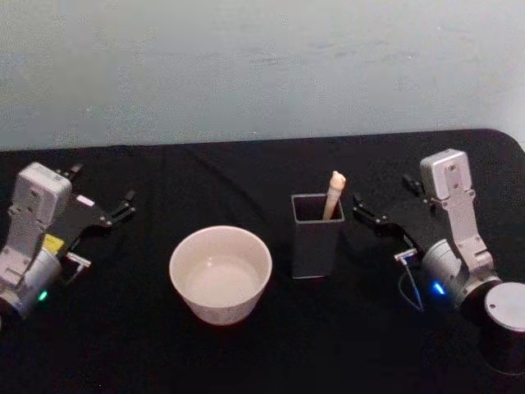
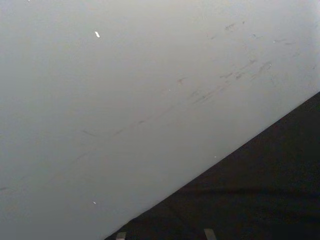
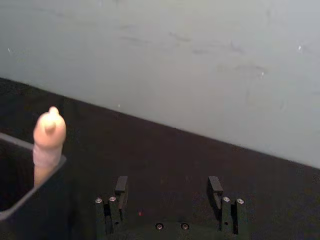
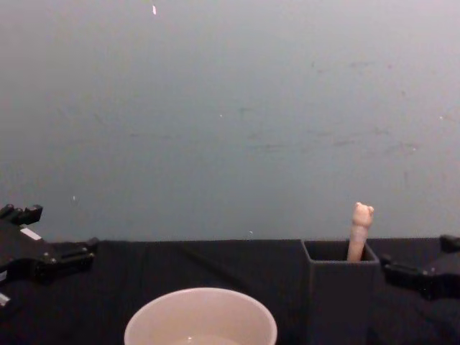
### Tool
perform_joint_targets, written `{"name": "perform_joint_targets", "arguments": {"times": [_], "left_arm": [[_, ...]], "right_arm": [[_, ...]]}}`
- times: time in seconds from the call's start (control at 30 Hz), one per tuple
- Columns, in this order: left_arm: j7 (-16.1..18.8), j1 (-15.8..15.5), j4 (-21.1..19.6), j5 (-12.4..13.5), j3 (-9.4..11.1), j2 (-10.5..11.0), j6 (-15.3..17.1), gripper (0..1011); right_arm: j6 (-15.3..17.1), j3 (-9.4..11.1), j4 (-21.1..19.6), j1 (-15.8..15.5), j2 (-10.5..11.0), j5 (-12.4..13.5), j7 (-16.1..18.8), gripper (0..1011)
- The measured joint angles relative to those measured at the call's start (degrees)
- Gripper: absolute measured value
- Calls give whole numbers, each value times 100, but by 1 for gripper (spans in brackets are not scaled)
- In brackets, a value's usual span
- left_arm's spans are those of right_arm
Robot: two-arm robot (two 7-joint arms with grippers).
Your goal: Pick up the stirring spoon with one hand, stir inside the cup, then place it back in its original position.
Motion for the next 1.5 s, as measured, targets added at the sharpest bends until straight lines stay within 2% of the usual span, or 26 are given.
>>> {"name": "perform_joint_targets", "arguments": {"times": [0.13,1.5], "left_arm": [[0,0,0,0,0,0,0,1001],[0,0,0,0,0,0,0,1001]], "right_arm": [[41,36,120,18,-73,-25,8,1002],[20,18,64,16,-37,-19,12,1002]]}}
